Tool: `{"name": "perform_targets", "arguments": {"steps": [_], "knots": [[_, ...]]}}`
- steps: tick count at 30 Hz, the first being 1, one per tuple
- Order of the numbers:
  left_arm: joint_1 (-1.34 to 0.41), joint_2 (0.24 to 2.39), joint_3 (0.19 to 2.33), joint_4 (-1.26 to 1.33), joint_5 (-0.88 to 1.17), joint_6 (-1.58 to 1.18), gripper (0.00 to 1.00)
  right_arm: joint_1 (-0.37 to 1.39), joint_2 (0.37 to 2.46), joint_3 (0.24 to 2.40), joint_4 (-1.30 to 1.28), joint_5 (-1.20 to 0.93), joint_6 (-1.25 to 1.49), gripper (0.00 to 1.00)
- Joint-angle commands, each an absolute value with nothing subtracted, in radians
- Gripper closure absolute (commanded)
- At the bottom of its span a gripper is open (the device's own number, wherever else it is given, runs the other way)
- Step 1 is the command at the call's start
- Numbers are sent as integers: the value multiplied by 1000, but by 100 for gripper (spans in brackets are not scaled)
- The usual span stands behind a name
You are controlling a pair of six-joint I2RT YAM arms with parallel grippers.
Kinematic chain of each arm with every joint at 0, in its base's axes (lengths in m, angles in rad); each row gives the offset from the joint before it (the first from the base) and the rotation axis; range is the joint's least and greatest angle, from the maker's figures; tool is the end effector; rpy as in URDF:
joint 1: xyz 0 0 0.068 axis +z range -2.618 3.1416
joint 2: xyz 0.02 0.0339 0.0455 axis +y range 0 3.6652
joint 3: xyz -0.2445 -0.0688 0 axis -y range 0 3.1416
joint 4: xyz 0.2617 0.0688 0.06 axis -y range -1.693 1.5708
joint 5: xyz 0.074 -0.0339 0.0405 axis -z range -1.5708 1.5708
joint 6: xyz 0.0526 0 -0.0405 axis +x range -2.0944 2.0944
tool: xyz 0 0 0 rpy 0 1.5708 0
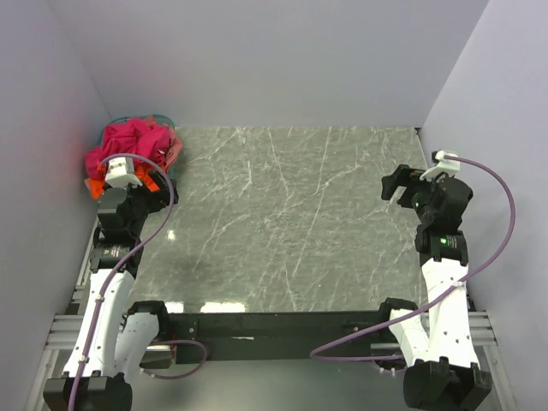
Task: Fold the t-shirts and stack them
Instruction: Grab the tshirt from the pile
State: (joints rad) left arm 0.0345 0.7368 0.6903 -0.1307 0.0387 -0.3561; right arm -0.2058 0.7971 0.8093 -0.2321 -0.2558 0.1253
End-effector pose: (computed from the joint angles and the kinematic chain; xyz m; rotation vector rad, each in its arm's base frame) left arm 0.2276 0.0058 0.3032 -0.3127 1.7274 -0.2687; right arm 0.2298 -0.0344 0.3243 0.1123 1.7831 0.1711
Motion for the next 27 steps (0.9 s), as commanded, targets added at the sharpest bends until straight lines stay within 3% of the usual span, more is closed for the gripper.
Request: {"name": "perform_targets", "arguments": {"steps": [1, 11, 14, 17, 22, 27], "knots": [[31, 729, 716, -95, 37, -344, 1, -210, 779, 798, -189, -271, 121, 2], [31, 723, 715, -95, 23, -345, 0, -210, 787, 816, -233, -498, 3, 2], [31, 733, 715, -89, 3, -371, 1, -210, 801, 828, -294, -653, -180, 2], [79, 800, 776, -133, -55, -432, 1, -204, 818, 861, -348, -782, -239, 2], [280, 972, 883, -166, 121, -615, 2, -173, 798, 815, -342, -842, -247, 3], [308, 1136, 1040, -216, 20, -706, 4, -163, 779, 793, -394, -864, -275, 3]]}}
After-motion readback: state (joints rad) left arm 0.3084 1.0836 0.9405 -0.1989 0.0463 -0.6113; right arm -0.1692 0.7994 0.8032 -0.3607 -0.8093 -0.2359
